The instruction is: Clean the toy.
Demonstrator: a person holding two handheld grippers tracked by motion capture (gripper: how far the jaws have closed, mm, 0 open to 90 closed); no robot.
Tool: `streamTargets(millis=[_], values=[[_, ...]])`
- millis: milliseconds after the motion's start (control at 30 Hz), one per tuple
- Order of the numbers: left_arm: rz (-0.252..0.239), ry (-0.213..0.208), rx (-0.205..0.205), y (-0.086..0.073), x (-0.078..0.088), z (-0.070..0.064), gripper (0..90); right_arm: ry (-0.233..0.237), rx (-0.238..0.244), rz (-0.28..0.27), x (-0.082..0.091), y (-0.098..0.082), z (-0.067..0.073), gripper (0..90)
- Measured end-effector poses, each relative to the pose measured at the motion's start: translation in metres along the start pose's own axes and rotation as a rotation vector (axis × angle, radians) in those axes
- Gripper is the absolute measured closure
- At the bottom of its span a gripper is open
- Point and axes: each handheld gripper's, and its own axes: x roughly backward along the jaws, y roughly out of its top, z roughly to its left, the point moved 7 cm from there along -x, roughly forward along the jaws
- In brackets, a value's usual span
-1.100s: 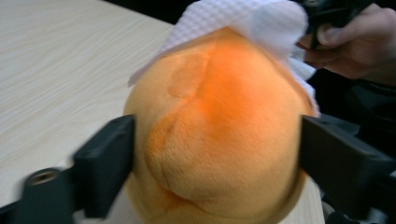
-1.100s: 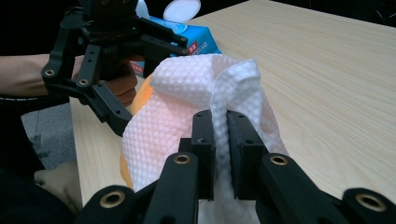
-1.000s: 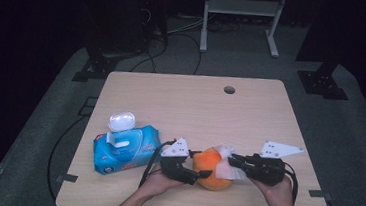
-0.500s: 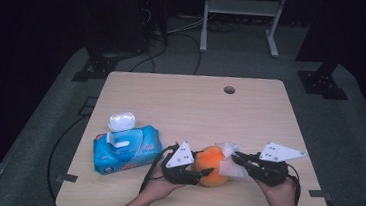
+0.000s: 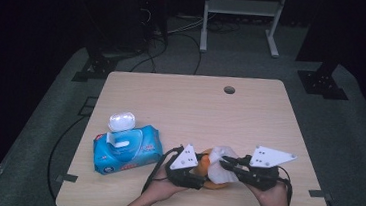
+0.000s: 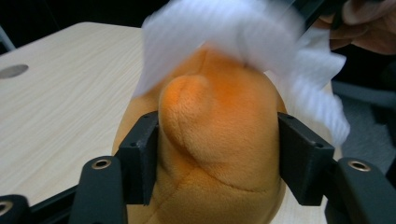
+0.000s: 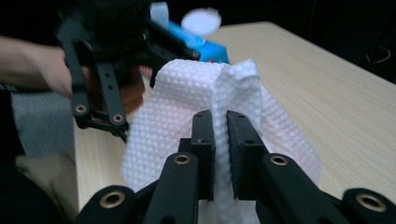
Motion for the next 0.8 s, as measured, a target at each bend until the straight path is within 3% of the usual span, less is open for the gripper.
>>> streamTargets(millis=[33, 100, 133, 200, 300, 400, 467, 567, 633, 700, 800], values=[[-0.002, -0.001, 0.004, 0.0, 0.0, 0.0, 37.5, -0.006, 0.008, 0.016, -0.002, -0.003, -0.001, 81.1], [-0.005, -0.004, 0.014, -0.002, 0.002, 0.002, 37.9, -0.009, -0.033, 0.013, 0.001, -0.007, -0.008, 81.2], [-0.003, -0.006, 0.015, -0.002, 0.002, 0.002, 37.9, -0.05, -0.045, 0.022, 0.006, -0.01, -0.016, 81.2], [-0.006, -0.013, 0.018, -0.003, 0.003, 0.002, 37.7, -0.075, -0.087, 0.01, 0.013, -0.015, -0.028, 81.1], [-0.006, -0.031, 0.013, -0.002, 0.003, 0.001, 33.3, -0.062, -0.136, 0.016, 0.018, -0.022, -0.035, 80.8], [-0.013, -0.044, 0.074, -0.001, 0.001, 0.004, 17.0, -0.042, -0.126, 0.046, 0.014, -0.026, -0.032, 80.7], [0.003, -0.055, 0.085, -0.004, 0.0, 0.004, 13.0, -0.006, -0.139, 0.058, 0.012, -0.027, -0.03, 80.4], [-0.003, -0.05, 0.053, -0.005, 0.0, 0.001, 25.1, 0.0, -0.145, 0.064, 0.014, -0.026, -0.03, 80.2], [-0.001, -0.041, 0.012, -0.003, -0.001, -0.003, 31.5, -0.003, -0.125, 0.017, 0.017, -0.016, -0.025, 80.3], [0.005, -0.036, -0.024, -0.002, -0.005, -0.01, 33.0, 0.022, -0.094, -0.021, 0.015, -0.005, -0.015, 80.3], [0.016, -0.022, -0.083, -0.001, -0.007, -0.018, 34.5, 0.058, -0.048, 0.009, 0.002, 0.002, 0.001, 80.3]])
